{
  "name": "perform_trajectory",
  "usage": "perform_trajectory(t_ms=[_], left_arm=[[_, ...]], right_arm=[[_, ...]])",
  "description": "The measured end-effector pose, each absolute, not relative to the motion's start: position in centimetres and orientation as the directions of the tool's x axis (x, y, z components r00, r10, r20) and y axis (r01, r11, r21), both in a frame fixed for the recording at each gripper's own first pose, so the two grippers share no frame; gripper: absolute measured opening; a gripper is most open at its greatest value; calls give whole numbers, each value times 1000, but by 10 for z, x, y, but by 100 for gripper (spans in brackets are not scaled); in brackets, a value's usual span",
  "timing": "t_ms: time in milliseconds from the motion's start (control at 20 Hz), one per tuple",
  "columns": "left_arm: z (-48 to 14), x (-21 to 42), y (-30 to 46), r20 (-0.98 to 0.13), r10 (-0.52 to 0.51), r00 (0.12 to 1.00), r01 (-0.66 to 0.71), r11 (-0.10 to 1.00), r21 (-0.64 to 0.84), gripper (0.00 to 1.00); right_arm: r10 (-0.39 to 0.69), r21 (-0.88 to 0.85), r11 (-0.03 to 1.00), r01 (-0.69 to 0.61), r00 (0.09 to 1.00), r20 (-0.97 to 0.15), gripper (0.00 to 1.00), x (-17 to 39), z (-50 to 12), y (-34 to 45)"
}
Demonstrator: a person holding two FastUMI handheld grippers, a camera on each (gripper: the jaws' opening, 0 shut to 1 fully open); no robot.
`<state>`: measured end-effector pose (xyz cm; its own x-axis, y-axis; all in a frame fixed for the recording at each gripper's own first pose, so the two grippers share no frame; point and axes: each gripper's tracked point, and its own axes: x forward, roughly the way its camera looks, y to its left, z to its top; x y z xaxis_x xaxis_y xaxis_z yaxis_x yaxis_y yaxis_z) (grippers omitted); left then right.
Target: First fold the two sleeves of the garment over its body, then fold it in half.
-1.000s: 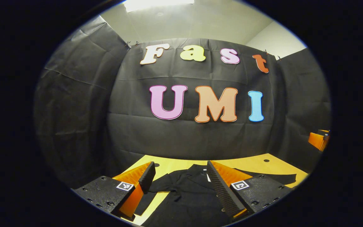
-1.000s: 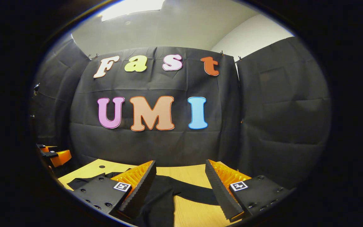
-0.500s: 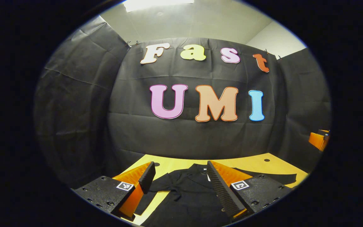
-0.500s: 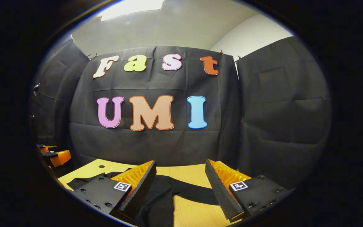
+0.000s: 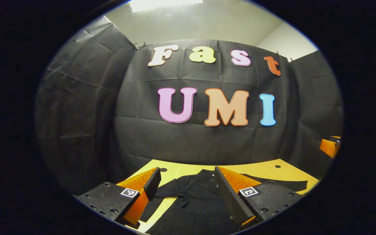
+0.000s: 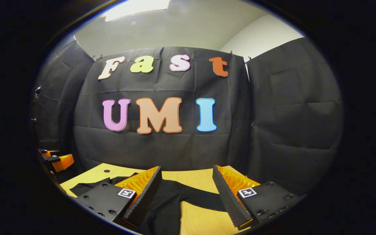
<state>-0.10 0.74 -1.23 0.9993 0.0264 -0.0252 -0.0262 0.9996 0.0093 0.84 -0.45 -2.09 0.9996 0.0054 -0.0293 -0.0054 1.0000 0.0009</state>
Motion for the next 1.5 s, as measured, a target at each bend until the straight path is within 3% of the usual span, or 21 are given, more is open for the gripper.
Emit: perform_trajectory(t_ms=[900,1500], left_arm=[[-4,-9,25,-3,148,989,-148,988,34,97],[-6,-33,46,-24,301,953,-299,952,64,97]], right_arm=[[-5,-40,999,0,994,-113,98,67,-70,-57],[-128,-82,991,105,917,-378,99,137,-195,-181]])
